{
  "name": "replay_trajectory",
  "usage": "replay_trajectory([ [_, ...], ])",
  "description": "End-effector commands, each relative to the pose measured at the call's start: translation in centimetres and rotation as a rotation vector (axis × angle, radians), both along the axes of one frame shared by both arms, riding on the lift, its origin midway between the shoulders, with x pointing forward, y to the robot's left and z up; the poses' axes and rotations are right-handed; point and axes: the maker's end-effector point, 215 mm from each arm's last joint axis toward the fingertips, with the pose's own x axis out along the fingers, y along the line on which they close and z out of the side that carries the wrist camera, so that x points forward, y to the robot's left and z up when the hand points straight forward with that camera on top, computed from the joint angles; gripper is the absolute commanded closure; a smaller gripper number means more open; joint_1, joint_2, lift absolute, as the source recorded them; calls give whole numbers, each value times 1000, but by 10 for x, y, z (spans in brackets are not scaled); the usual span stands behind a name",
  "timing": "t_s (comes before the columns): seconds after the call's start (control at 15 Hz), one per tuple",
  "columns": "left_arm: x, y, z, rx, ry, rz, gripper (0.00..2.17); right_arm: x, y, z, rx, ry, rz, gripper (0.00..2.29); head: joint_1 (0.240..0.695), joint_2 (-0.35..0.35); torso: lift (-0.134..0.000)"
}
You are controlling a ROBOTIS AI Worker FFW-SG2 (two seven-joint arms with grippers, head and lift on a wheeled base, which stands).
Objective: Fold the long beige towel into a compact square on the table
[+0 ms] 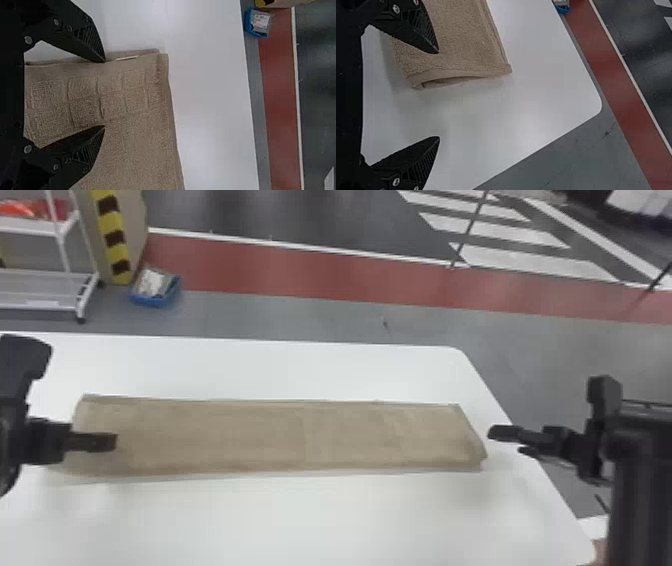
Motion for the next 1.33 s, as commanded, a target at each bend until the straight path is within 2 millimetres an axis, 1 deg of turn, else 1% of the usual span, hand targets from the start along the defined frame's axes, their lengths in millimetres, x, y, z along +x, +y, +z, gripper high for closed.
replay_trajectory([
  [0.0,0,-1,-2,1,8,-2,522,-2,-3,0,-2,2,-4,117,695,-285,-124],
  [0.07,0,-2,-2,-4,10,-5,569,-3,-4,0,0,0,-5,117,695,-290,-124],
  [0.2,-5,-1,-4,-20,22,-6,1193,-3,-4,0,-1,0,-6,117,695,-294,-124],
  [0.27,-5,-1,-2,-28,17,-7,1598,-4,-4,0,-1,2,-6,117,695,-296,-124],
  [0.33,-6,-1,1,-34,15,-5,1855,-4,-4,0,-1,2,-6,117,695,-297,-124],
  [0.4,-8,-2,6,-44,11,-10,1916,-3,-5,0,-3,0,-5,117,695,-297,-124],
  [0.47,-12,-3,4,-53,26,-13,1919,-3,-5,0,-3,0,-5,117,695,-298,-124],
  [0.6,-16,0,10,-70,11,-10,1919,-5,-5,-1,-3,2,-6,117,695,-302,-124],
  [0.73,-23,7,26,-105,-24,-11,1919,-4,-6,0,-6,-2,-5,117,695,-302,-124],
  [0.8,-28,14,34,-120,-44,-8,1919,-4,-7,-1,-10,-1,-4,117,695,-302,-124],
  [0.87,-32,27,44,-124,-65,0,1919,-4,-7,-1,-10,-3,-5,117,695,-302,-124],
  [0.93,-35,37,54,-125,-84,1,1919,-4,-8,-2,-13,-4,-2,117,695,-299,-124],
  [1.0,-41,53,58,-124,-93,18,1919,-4,-8,-2,-14,-3,-1,117,695,-294,-124],
  [1.07,-42,66,68,-126,-114,27,1919,-4,-7,-3,-13,-4,1,117,695,-278,-124],
  [1.27,-49,107,76,-113,-124,72,1919,1,0,2,26,-37,7,117,695,-245,-124],
])
